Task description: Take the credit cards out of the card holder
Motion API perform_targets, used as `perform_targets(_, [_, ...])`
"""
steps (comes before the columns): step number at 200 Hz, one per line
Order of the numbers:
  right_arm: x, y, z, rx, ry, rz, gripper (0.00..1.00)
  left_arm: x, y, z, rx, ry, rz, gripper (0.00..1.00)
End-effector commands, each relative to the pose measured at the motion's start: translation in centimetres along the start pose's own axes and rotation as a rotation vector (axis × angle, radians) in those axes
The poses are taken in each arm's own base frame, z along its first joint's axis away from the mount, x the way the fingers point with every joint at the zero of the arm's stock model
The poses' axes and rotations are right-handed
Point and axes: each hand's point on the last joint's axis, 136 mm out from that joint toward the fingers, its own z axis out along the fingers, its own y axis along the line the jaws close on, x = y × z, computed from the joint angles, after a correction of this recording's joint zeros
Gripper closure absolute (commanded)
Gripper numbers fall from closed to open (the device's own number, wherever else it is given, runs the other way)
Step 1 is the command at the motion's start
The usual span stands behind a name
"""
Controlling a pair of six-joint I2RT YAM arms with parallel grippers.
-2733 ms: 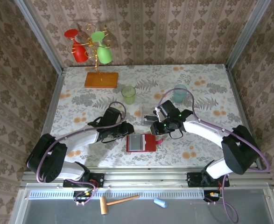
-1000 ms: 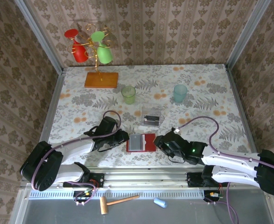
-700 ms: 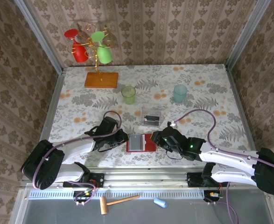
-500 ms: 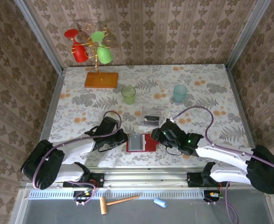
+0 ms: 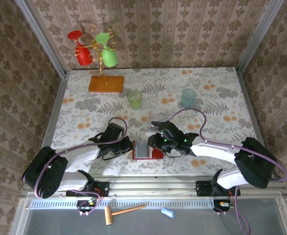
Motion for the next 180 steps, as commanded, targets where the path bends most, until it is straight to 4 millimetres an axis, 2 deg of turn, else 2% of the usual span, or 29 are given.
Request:
perform_targets(1, [0.1,1.8,0.7,-0.048,0.045,-0.020,0.66,0.4,0.8,0.3,-0.024,0.015,0.008,0.96])
perform_targets(49, [0.8,2.1,2.6,-0.051,0.143,-0.023,0.66,0.4,1.1,0.5,-0.033,0.019,0.001,0.95])
perform_targets(97, [1.4,1.4,3.9,-0.017,0.208,-0.023,0.62,0.3,1.2,0.5,-0.033,0.016,-0.005,0.95])
perform_targets(180, [1.5,0.1,5.1,0.049,0.256,-0.049,0.57,-0.1,1.7,0.5,-0.044,0.004,-0.014,0.95])
